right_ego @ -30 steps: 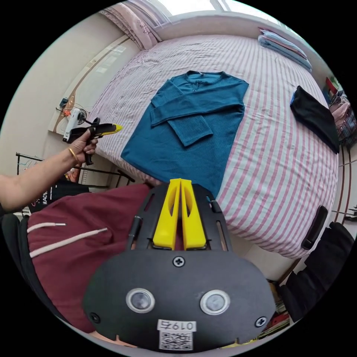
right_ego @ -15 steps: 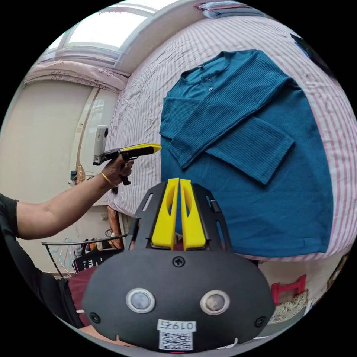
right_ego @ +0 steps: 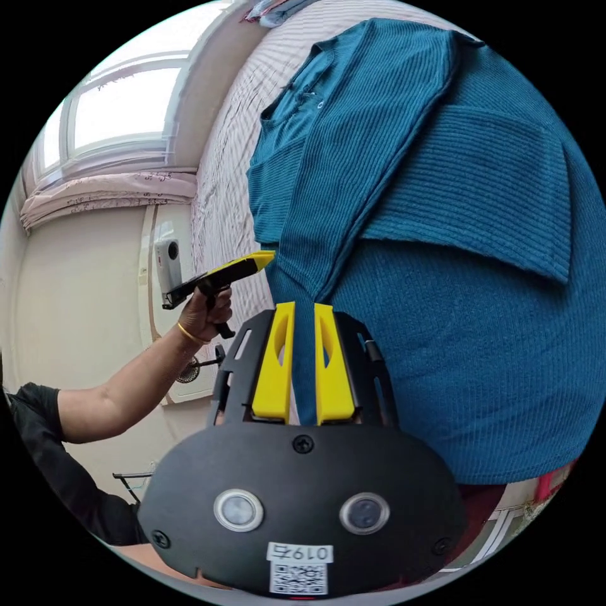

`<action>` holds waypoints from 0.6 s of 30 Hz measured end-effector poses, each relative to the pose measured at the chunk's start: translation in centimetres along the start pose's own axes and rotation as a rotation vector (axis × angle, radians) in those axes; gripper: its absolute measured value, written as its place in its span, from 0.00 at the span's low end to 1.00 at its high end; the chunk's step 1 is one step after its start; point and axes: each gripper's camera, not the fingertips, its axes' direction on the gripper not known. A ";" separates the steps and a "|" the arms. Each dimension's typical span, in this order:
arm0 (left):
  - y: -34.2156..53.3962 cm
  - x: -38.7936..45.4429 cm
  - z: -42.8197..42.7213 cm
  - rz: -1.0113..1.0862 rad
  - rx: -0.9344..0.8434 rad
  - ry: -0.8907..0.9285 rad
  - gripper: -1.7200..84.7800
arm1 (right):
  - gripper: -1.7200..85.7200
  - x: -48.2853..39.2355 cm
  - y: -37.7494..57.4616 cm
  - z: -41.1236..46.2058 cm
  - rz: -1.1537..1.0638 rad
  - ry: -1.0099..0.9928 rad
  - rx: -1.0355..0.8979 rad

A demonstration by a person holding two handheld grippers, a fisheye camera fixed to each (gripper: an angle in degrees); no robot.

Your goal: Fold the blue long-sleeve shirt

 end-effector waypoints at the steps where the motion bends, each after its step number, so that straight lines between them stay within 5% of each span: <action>1: -0.1 -0.3 -0.1 0.000 -0.004 0.004 0.09 | 0.09 0.4 0.5 0.7 0.020 -0.008 0.010; 18: -2.5 -7.6 -2.8 -0.065 -0.048 0.181 0.05 | 0.06 3.7 5.1 8.9 0.277 -0.255 0.215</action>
